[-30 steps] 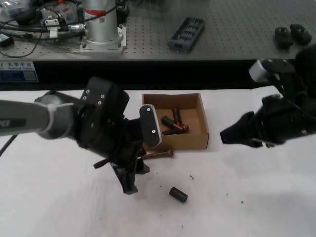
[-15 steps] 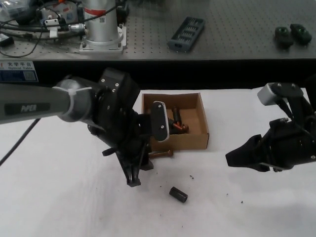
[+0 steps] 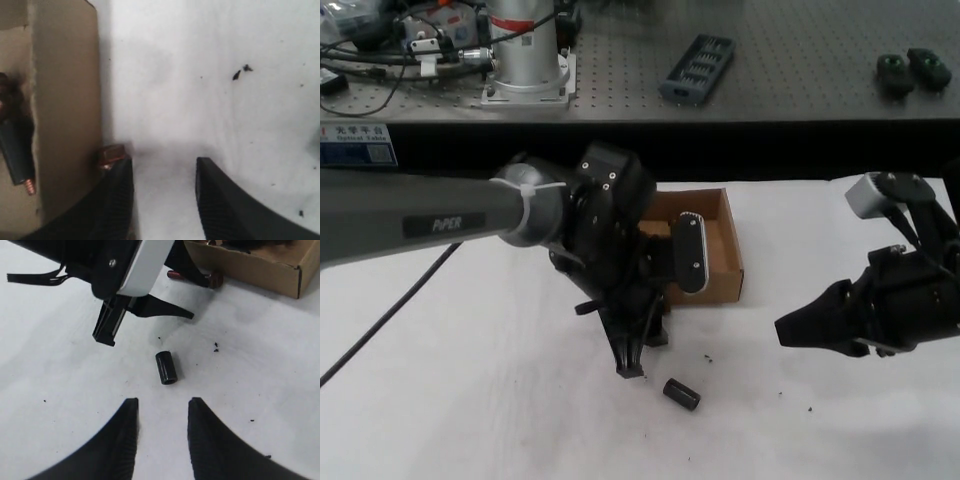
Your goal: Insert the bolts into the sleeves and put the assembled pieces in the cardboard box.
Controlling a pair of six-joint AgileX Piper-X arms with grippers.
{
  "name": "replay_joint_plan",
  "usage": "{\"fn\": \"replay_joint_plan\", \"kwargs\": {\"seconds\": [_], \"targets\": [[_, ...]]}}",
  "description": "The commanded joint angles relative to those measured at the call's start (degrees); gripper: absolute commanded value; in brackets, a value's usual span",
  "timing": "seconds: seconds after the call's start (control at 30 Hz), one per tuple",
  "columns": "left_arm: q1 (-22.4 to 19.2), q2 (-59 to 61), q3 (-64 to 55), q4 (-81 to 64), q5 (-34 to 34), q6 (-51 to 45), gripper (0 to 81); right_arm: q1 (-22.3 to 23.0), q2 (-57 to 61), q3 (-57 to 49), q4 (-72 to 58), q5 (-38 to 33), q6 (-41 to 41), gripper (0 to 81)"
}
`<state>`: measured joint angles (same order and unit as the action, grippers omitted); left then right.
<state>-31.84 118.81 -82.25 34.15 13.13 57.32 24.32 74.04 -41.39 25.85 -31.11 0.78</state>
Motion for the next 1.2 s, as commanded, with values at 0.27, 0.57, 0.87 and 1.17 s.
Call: {"fn": "replay_joint_plan", "kwargs": {"seconds": [0.27, 0.57, 0.87, 1.17], "targets": [[0.5, 0.0, -1.1, 0.1, -3.9, 0.1, 30.3, -0.2, -1.0, 0.6, 0.3, -0.5, -0.8, 25.9], [0.5, 2.0, -1.1, -1.0, -3.9, -0.5, 30.3, -0.2, -1.5, 0.5, 0.4, -3.8, -0.4, 25.9], [0.5, 3.2, -1.1, 0.8, -3.9, -0.5, 27.4, -0.2, -2.3, 0.5, 0.6, -4.3, -0.4, 25.9], [0.5, 3.2, -1.1, 10.4, -3.9, -0.5, 1.3, -0.2, -2.3, 0.5, 0.4, -4.4, -0.8, 25.9]]}}
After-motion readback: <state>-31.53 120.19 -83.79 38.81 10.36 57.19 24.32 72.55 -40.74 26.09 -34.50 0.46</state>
